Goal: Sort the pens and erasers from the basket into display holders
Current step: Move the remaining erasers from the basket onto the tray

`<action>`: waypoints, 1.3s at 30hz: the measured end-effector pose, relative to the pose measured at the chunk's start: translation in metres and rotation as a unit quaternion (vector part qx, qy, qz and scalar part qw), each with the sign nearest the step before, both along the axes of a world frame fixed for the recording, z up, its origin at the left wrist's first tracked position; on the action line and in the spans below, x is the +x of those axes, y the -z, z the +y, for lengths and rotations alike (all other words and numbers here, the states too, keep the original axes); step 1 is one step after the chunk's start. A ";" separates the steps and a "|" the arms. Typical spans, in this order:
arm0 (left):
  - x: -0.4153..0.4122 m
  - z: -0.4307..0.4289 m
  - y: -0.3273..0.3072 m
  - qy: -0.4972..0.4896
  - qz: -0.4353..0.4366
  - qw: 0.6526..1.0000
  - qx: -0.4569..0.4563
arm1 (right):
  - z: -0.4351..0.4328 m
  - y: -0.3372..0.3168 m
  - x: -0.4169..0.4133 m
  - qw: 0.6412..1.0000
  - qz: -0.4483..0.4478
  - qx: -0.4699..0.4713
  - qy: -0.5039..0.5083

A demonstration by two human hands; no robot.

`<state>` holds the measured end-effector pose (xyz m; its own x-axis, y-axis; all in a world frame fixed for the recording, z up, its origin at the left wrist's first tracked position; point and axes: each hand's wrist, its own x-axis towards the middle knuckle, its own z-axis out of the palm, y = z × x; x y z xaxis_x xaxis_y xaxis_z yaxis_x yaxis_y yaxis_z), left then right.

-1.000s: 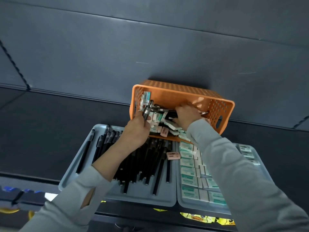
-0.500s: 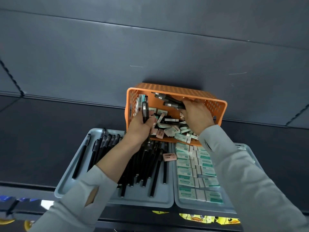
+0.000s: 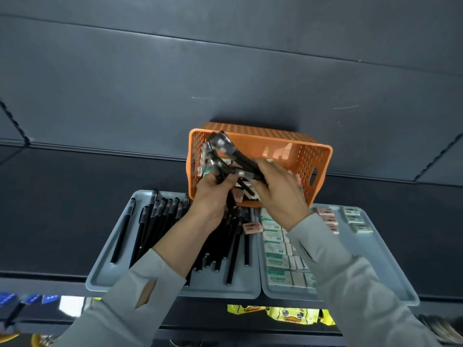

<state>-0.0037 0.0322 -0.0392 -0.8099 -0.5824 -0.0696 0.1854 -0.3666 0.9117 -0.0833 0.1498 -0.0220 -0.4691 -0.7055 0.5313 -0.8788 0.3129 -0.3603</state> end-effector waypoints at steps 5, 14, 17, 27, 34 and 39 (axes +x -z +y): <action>0.019 -0.006 -0.002 0.075 0.047 0.991 0.097 | 0.012 -0.002 0.013 0.870 -0.478 -0.011 -0.117; 0.040 -0.002 0.000 0.066 -0.030 0.997 -0.003 | 0.006 0.009 0.038 0.891 -0.444 0.059 -0.072; 0.053 -0.006 0.001 0.069 -0.040 0.995 -0.058 | 0.001 0.010 0.048 0.915 -0.394 0.065 -0.056; 0.116 -0.066 -0.018 -0.082 -0.142 0.972 -0.171 | 0.001 0.017 0.071 0.954 -0.256 0.142 0.060; 0.118 -0.075 0.019 -0.029 -0.396 0.784 -0.478 | -0.030 0.032 0.100 0.913 -0.267 0.306 0.042; 0.102 -0.059 0.031 -0.068 -0.406 0.710 -0.571 | -0.056 0.042 0.112 0.947 -0.199 0.224 0.112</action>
